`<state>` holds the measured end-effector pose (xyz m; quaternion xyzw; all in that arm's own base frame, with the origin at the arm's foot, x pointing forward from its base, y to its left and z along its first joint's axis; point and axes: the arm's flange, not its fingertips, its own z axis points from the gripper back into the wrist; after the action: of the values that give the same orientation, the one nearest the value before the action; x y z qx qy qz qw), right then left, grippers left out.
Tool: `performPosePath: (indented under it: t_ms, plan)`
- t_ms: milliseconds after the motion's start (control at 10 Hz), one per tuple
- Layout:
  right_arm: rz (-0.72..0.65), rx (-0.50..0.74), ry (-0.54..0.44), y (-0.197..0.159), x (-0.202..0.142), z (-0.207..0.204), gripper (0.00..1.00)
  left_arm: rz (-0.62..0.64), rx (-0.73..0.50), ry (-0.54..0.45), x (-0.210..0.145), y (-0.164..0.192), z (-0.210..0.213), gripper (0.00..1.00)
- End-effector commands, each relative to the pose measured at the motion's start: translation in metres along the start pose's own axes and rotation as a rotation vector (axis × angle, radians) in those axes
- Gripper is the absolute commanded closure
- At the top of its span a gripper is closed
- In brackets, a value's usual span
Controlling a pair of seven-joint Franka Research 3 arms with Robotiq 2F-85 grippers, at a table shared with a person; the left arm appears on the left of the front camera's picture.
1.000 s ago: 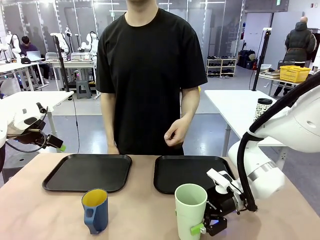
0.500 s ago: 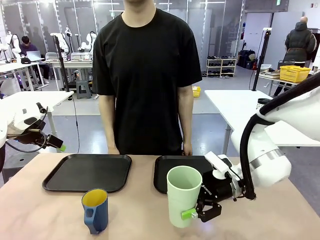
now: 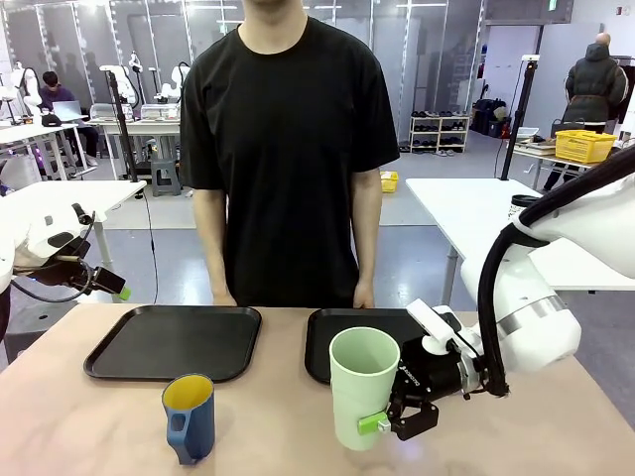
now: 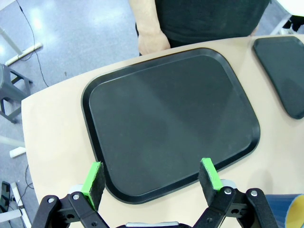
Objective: Sort and store the cups by type.
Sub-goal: Pick up the Reusable plastic cup, then place the picked Reusable plastic cup into the Flat Tray indicated by the person.
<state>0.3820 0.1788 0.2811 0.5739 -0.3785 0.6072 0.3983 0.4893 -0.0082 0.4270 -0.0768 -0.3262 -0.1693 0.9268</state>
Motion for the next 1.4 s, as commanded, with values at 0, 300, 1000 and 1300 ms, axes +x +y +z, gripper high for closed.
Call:
performPosePath:
  t_ms: [0,300,1000,1300]
  plan:
    - [0.006,0.016,0.0,-0.0019,0.0008,0.0009,0.27,-0.003,0.0,-0.004,0.0,-0.0007,0.0027,0.0]
    - [0.006,0.016,0.0,-0.0019,0.0008,0.0009,0.27,-0.003,0.0,-0.004,0.0,-0.0007,0.0027,0.0]
    - [0.006,0.016,0.0,-0.0019,0.0008,0.0009,0.27,-0.003,0.0,-0.004,0.0,-0.0007,0.0027,0.0]
    - [0.006,0.016,0.0,-0.0019,0.0008,0.0009,0.27,-0.003,0.0,-0.004,0.0,-0.0007,0.0027,0.0]
